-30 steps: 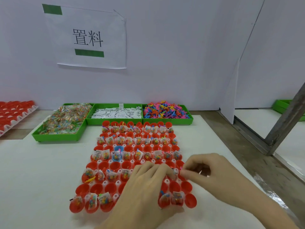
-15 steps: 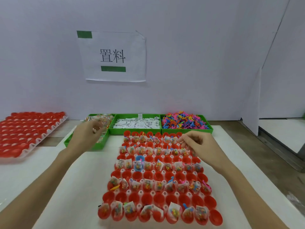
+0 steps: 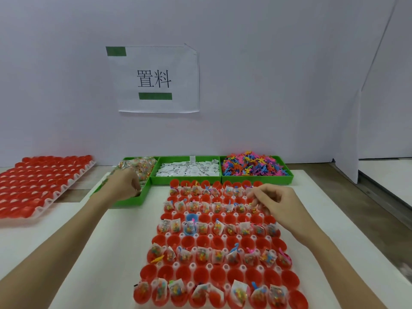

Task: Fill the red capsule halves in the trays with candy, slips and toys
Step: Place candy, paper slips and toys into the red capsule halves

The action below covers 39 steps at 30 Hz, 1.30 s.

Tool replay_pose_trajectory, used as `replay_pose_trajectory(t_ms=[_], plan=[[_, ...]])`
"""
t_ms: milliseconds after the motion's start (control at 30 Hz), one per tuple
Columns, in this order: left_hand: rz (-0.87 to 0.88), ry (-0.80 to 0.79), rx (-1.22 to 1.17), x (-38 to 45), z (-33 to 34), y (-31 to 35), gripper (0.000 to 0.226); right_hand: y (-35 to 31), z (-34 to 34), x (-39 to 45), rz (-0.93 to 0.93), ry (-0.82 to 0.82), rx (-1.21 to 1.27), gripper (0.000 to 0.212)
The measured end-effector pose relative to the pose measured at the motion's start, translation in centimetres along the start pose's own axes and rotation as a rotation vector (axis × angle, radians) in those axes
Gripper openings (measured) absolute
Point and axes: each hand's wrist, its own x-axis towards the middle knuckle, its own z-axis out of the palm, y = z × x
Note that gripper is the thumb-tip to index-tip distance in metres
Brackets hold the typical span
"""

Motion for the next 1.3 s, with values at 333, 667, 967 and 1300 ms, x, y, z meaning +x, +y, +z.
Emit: replay_pose_trajectory(t_ms=[333,667,967,1300], plan=[[-0.032,0.249,-0.122,-1.5,0.0,-0.6,0.013,-0.3,-0.4,-0.2,0.009,0.031,-0.089,0.02],[-0.03,0.622,-0.417,-2.9,1.5,1.3,0.016,-0.8,-1.5,10.2,0.031,0.085,-0.667,0.018],[-0.11,0.523,-0.339,0.0,3.5,-2.6,0.021,3.6,-0.4,15.2,-0.087,-0.225,-1.075,0.046],[-0.063,0.569,-0.427,-0.6,4.3,-3.1,0.016,3.7,-1.1,15.6,-0.234,-0.158,-1.19,0.012]])
